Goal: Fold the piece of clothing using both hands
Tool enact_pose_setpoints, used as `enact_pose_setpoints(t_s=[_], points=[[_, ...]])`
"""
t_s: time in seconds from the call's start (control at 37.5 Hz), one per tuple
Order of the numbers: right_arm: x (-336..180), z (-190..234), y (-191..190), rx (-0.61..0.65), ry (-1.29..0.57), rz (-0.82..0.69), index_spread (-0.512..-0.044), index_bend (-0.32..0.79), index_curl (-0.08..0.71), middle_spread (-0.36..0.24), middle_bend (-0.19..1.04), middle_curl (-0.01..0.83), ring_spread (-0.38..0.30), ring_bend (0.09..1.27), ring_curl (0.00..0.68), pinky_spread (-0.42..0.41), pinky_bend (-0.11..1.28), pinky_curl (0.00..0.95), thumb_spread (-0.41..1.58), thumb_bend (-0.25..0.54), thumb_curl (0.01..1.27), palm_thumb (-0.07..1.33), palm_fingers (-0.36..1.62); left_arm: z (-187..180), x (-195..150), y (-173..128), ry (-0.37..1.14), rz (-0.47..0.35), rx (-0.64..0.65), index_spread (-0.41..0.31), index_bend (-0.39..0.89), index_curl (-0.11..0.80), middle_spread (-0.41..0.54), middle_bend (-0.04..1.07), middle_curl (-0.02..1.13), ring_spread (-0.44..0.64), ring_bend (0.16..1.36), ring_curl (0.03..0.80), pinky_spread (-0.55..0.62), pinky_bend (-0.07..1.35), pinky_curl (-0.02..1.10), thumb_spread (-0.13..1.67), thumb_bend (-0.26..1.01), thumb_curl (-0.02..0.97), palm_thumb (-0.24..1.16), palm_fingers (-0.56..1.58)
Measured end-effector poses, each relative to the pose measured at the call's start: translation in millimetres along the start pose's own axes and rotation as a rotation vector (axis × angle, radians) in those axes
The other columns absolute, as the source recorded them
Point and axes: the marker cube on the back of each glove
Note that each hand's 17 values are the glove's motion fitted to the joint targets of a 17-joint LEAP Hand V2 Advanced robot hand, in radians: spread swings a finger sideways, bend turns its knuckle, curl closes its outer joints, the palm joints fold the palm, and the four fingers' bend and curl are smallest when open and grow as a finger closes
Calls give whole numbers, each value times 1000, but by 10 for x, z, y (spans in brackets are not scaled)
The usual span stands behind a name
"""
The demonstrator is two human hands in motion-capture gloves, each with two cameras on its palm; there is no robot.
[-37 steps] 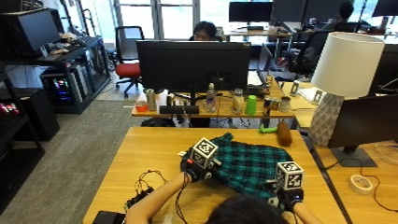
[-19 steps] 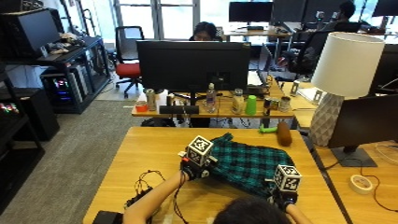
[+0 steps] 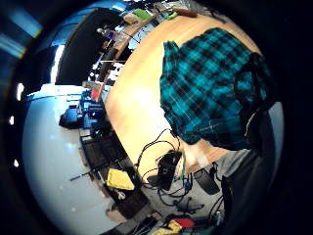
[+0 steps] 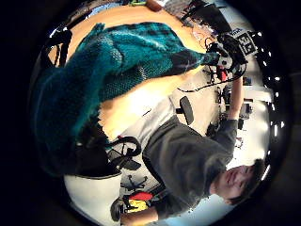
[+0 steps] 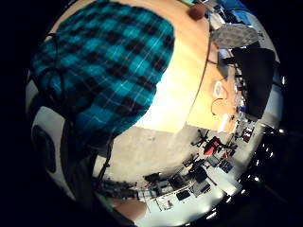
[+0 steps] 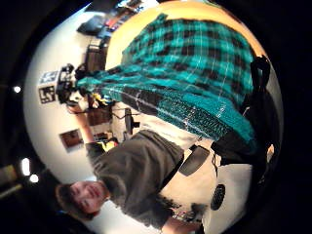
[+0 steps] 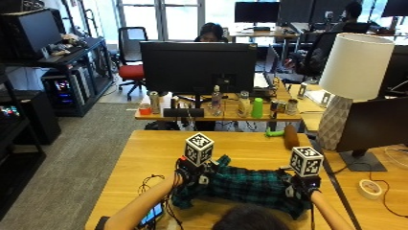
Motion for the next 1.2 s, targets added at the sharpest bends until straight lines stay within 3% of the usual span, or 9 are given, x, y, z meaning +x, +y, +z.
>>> enact_pose_setpoints(t_s=[0.13, 0.24, 0.43, 0.61, 0.75, 0.85, 0.93, 1.01, 1.2], points=[[-69, -460, -67, 23, 97, 33, -260, 214, 425, -162, 348, 488, -226, 575, 437, -330, 506, 379, 342, 26, 632, 1015, 1327, -238, -182, -135, -9, -44, 10, -329, 262, 564, -324, 421, 584, -350, 449, 453, -377, 450, 426, 659, -14, 731, 813, 1275], [81, -597, -461, 31, 157, 115, -262, 218, 446, -168, 355, 491, -232, 575, 441, -337, 499, 379, 302, -1, 650, 1028, 1326, -296, -354, -451, -54, -150, -8, -331, 269, 579, -322, 429, 596, -353, 460, 459, -378, 456, 433, 641, -13, 756, 813, 1264], [414, -208, -1404, -56, 212, 282, -264, 202, 472, -181, 345, 491, -243, 573, 446, -341, 510, 385, 277, -25, 676, 1030, 1306, 13, -467, -1148, -121, -329, -120, -329, 272, 594, -322, 435, 608, -347, 457, 460, -368, 379, 419, 678, -17, 780, 788, 1183], [353, 157, -1579, -83, 224, 356, -265, 150, 467, -187, 309, 484, -235, 589, 452, -335, 531, 390, 321, -23, 694, 1041, 1255, 640, -677, -1458, -198, -566, -316, -315, 232, 592, -312, 404, 603, -331, 405, 447, -334, 301, 402, 770, -17, 786, 763, 1113], [462, 211, -1660, -43, 175, 364, -271, 52, 417, -180, 269, 473, -226, 565, 444, -306, 577, 398, 446, -10, 697, 1055, 1099, 687, -810, -1598, -272, -498, -141, -229, -10, 494, -243, 157, 556, -282, 474, 478, -296, 445, 450, 967, -78, 700, 563, 756], [543, 8, -1562, 34, 199, 365, -276, 35, 369, -170, 259, 468, -215, 552, 439, -271, 584, 397, 574, -4, 690, 1072, 1057, 403, -934, -1791, -376, -463, 189, -180, -8, 420, -180, 94, 501, -248, 540, 479, -271, 529, 465, 1082, -44, 634, 496, 651], [628, -191, -1470, 82, 209, 384, -277, 40, 340, -167, 255, 467, -211, 543, 435, -260, 585, 396, 642, -8, 685, 1077, 1060, 99, -939, -1747, -394, -460, 323, -160, 17, 376, -158, 108, 451, -235, 561, 461, -260, 548, 454, 1142, -29, 596, 473, 649], [889, -322, -1577, 132, 164, 392, -276, 51, 318, -164, 261, 468, -214, 534, 430, -248, 570, 390, 735, -12, 673, 1069, 1063, -57, -892, -1526, -379, -480, 263, -153, 58, 353, -154, 126, 429, -230, 568, 449, -259, 561, 445, 1189, -19, 560, 466, 679], [989, -329, -1416, 65, 7, 422, -272, 63, 281, -139, 260, 467, -186, 513, 426, -190, 512, 376, 947, -37, 612, 950, 1008, 411, -596, -1302, -334, -475, 11, -144, 96, 322, -128, 129, 397, -202, 567, 440, -251, 589, 441, 1257, -22, 491, 437, 659]])
